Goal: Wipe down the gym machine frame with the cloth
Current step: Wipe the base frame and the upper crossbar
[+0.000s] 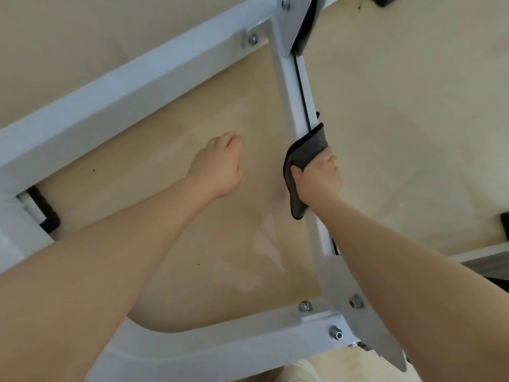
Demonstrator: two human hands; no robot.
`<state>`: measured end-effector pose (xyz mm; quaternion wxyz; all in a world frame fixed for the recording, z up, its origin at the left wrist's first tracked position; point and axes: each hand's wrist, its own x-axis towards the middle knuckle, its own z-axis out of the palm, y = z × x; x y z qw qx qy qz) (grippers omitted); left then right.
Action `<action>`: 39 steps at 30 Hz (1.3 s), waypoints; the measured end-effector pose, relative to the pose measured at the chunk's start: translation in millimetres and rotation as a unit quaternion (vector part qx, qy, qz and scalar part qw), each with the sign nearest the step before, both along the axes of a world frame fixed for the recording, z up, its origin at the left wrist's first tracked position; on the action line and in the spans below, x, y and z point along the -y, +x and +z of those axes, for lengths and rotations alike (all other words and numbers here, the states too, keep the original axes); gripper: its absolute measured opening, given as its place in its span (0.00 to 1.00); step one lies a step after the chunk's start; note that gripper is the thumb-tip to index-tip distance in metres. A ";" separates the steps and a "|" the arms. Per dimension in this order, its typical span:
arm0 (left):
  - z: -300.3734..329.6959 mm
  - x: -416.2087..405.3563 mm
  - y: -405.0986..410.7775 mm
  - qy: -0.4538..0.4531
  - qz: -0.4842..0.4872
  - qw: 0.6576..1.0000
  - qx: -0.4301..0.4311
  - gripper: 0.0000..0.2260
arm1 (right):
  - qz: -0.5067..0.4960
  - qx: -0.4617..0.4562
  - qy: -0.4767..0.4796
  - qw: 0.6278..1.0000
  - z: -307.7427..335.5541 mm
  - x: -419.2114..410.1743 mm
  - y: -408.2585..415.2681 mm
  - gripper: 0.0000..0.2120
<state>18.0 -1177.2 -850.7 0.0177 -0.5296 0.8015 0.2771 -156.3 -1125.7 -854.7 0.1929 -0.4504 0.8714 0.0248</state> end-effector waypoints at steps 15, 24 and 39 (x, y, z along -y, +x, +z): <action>-0.3 94.4 33.6 -0.080 0.006 0.977 0.196 0.30 | 0.131 -0.035 -0.021 0.991 -4.1 102.0 -8.8 0.31; -14.7 111.0 29.3 -0.126 0.012 0.974 0.191 0.34 | 0.141 -0.101 -0.034 0.984 -13.6 103.3 -4.2 0.30; -9.9 111.0 30.9 -0.093 -0.001 0.973 0.213 0.38 | 0.205 -0.137 0.008 0.969 -12.9 105.6 -6.2 0.36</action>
